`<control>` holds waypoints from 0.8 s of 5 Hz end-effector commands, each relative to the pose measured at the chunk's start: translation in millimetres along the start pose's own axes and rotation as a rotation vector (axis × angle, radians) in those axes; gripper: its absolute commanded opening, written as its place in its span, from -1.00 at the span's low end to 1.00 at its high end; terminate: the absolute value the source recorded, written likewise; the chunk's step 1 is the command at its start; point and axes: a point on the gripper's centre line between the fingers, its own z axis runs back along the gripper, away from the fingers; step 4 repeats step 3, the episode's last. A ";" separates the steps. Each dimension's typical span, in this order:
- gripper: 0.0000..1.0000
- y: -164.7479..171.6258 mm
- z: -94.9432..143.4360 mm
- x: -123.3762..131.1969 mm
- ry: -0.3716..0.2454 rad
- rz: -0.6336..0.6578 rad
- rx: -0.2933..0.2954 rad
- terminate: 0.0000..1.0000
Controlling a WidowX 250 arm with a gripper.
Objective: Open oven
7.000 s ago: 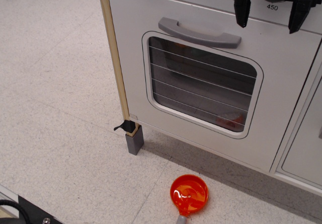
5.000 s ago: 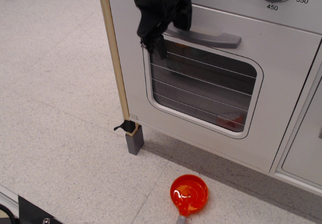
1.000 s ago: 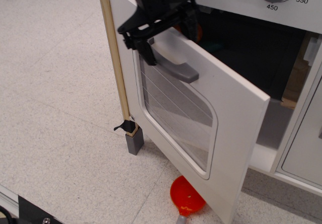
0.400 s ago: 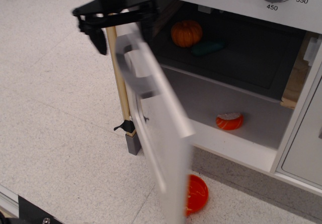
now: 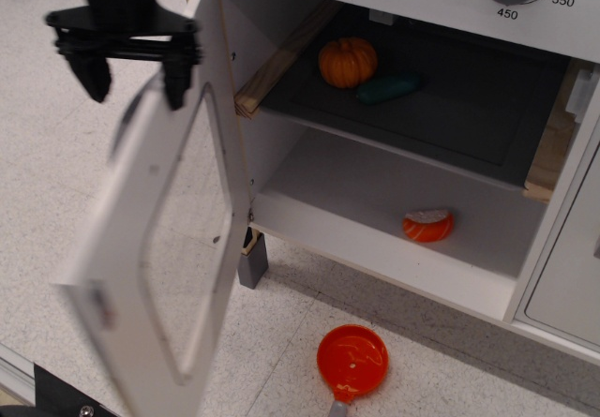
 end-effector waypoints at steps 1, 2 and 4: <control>1.00 29.3 27.9 21.4 0.025 -0.154 -0.043 -1.00; 1.00 12.2 42.6 23.6 0.048 -0.147 -0.080 -1.00; 1.00 -7.5 66.8 24.0 0.025 -0.083 -0.121 1.00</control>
